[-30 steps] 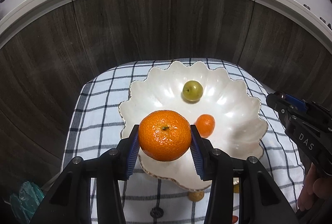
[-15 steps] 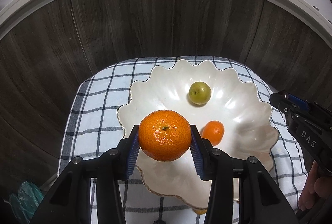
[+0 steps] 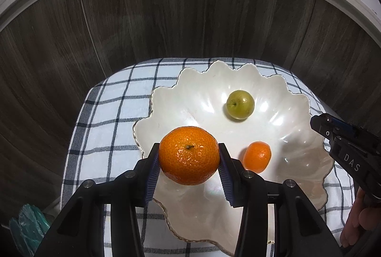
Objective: Organize fruits
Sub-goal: 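Open the left tool to drop the tangerine while the right tool releases the plum, then withdraw both open tools from the bowl toward the loose fruits on the cloth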
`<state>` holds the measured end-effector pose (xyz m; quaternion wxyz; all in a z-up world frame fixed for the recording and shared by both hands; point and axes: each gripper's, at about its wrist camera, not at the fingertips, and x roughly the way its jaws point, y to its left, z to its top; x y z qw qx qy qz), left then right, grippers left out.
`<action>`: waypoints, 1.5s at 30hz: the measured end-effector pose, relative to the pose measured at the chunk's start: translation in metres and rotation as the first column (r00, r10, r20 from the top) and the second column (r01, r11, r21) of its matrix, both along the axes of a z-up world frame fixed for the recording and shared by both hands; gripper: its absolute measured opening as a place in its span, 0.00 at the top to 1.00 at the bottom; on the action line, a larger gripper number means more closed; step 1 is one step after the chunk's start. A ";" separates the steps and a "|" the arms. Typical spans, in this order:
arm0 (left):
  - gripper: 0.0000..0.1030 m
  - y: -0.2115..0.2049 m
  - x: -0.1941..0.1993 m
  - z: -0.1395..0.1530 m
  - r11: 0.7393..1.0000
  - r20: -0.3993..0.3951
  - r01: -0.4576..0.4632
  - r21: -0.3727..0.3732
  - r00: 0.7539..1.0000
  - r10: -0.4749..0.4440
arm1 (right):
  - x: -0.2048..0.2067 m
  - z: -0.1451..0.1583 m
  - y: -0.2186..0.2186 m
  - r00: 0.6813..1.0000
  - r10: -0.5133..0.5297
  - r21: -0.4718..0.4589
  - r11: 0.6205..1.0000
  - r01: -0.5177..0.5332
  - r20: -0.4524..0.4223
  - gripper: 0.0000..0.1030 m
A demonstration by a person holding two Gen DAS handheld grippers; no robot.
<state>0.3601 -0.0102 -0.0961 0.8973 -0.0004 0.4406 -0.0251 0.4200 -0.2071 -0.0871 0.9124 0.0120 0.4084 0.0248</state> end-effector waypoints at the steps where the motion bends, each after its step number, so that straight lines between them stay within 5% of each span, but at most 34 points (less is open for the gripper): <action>1: 0.56 0.000 0.001 -0.002 1.000 -0.006 0.000 -0.002 1.000 0.000 | 0.001 -0.001 0.000 1.000 -0.001 0.001 1.000 0.001 -0.005 0.72; 11: 0.55 0.000 0.007 -0.010 1.000 -0.047 -0.011 -0.005 0.999 0.011 | 0.009 -0.006 -0.001 0.999 -0.023 -0.011 1.000 0.023 -0.038 0.71; 13: 0.35 0.000 0.007 -0.009 1.000 -0.036 -0.017 0.003 0.999 0.017 | 0.010 -0.004 0.000 0.999 -0.023 -0.018 1.000 0.022 -0.035 0.70; 20: 0.24 0.002 0.004 0.007 0.999 0.018 -0.029 0.021 0.999 0.028 | 0.008 0.008 -0.003 0.999 -0.045 -0.020 0.999 0.045 0.006 0.36; 23: 0.17 0.004 0.002 0.014 0.999 0.039 -0.035 0.028 0.999 0.034 | 0.007 0.013 -0.004 0.998 -0.051 -0.020 0.998 0.051 0.021 0.32; 45: 0.12 0.016 -0.026 0.055 0.998 0.118 -0.056 0.029 0.992 0.052 | -0.022 0.054 0.005 0.994 -0.044 -0.022 0.999 0.047 0.099 0.31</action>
